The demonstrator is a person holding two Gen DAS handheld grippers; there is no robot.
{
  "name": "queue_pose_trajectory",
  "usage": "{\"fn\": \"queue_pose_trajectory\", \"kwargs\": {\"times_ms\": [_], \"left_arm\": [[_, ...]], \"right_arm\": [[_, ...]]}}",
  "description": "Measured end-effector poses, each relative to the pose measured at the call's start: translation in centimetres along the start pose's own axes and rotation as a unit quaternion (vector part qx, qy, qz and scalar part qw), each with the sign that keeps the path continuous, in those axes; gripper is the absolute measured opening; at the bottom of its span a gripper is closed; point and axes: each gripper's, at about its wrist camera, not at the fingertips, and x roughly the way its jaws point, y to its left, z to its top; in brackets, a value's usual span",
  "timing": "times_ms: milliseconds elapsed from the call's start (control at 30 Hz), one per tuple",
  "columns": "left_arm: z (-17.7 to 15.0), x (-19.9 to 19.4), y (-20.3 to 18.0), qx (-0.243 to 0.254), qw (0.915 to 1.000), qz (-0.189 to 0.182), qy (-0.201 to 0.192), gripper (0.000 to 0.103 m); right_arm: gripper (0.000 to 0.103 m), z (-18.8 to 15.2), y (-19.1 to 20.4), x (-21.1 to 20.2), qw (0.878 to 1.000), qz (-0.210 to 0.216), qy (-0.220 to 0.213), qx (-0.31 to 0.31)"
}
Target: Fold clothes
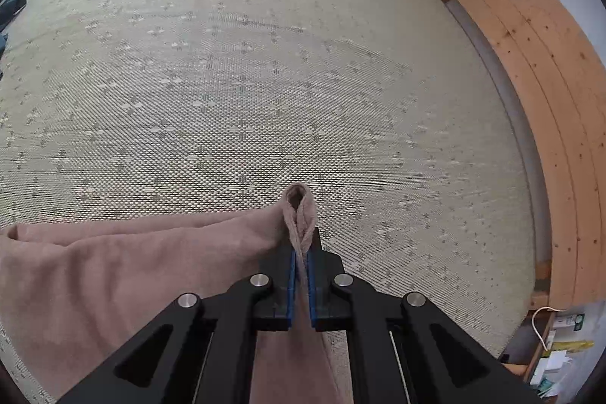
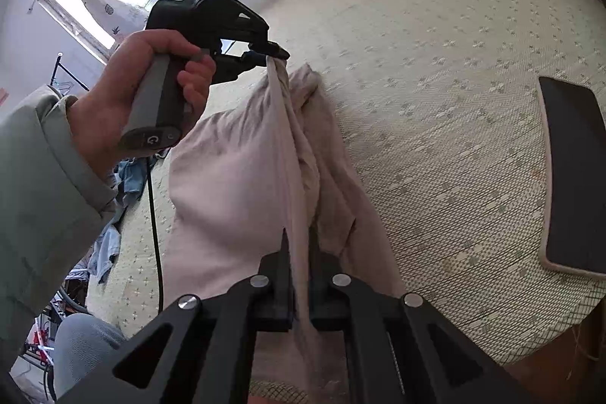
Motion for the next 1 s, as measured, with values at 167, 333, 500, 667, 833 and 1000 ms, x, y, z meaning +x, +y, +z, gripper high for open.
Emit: {"fn": "queue_pose_trajectory", "kwargs": {"times_ms": [167,333,500,667,833,1000], "left_arm": [[-0.1,1.4,-0.4,0.017,0.9998,0.011,-0.005,0.006],[0.4,0.7,0.0,0.037,0.9993,-0.009,-0.007,0.009],[1.3,-2.7,1.4,0.047,0.9972,-0.046,-0.035,0.034],[1.2,-8.0,3.3,0.082,0.9890,-0.087,-0.087,0.067],[-1.8,-11.8,8.3,0.100,0.9833,-0.117,-0.097,0.067],[-6.4,-13.7,13.5,0.104,0.9817,-0.115,-0.111,0.067]], "right_arm": [[0.003,0.0,-0.8,1.6,1.000,-0.025,0.018,-0.004],[0.020,-0.1,-0.7,1.9,0.996,-0.080,0.016,-0.041],[0.036,0.2,-0.8,0.2,0.989,-0.136,-0.009,-0.053],[0.041,1.0,-1.7,-2.1,0.981,-0.183,-0.040,-0.039],[0.042,1.0,0.5,-3.2,0.990,-0.105,-0.072,-0.054],[0.042,0.9,4.0,-1.5,0.990,-0.070,-0.066,-0.099]]}}
